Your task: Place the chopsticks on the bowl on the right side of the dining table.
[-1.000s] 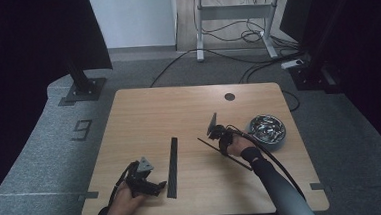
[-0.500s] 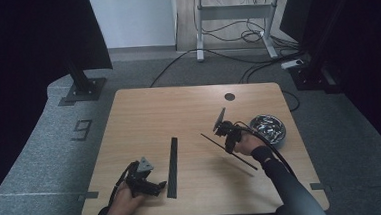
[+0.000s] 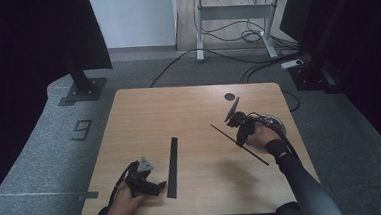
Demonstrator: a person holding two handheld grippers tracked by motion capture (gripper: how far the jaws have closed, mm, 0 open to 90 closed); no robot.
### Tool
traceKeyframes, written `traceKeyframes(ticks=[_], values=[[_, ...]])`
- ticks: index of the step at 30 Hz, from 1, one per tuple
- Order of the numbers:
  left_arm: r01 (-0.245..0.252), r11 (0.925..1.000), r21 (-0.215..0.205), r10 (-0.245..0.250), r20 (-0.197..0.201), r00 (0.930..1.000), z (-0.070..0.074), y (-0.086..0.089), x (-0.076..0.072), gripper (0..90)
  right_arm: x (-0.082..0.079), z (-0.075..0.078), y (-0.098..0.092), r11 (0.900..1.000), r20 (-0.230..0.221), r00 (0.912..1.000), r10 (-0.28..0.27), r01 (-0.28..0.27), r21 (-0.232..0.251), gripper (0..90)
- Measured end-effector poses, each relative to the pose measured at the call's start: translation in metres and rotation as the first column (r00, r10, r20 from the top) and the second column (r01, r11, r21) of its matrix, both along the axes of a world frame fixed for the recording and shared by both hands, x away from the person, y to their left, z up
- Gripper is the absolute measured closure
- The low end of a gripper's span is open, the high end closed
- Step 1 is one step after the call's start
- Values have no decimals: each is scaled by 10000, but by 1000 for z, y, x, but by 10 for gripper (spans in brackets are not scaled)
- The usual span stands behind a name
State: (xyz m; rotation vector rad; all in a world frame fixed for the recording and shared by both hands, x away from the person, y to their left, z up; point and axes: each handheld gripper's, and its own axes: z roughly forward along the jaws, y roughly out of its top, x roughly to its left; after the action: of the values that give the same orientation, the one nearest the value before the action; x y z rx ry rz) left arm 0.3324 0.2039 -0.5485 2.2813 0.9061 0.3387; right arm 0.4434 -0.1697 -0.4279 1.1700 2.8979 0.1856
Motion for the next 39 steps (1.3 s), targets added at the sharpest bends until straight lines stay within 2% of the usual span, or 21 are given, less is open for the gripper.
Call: traceKeyframes(ticks=[1,9,12,15,24,30,39], values=[[-1,10000,3,1,-1,10000,0,0,0,0,1,6,-4,9999,43,9999,-104,104,65,856],[-1,10000,3,1,-1,10000,0,0,0,0,9,27,-20,9985,342,9980,-541,543,-57,855],[-1,10000,3,1,-1,10000,0,0,0,0,11,30,-23,9975,414,9968,-680,686,-149,856],[-2,10000,2,2,-1,10000,0,0,0,0,18,31,-34,9939,560,9927,-1069,1083,-218,856],[-7,10000,-6,7,-10,10000,0,0,0,0,29,21,-53,9870,714,9861,-1499,1534,-475,856],[11,10000,14,-11,-14,10000,0,0,0,0,35,4,-65,9812,626,9819,-1789,1828,-617,856],[10,10000,14,-10,-11,10000,0,0,0,0,40,-13,-73,9781,629,9779,-1992,2024,-490,855]])
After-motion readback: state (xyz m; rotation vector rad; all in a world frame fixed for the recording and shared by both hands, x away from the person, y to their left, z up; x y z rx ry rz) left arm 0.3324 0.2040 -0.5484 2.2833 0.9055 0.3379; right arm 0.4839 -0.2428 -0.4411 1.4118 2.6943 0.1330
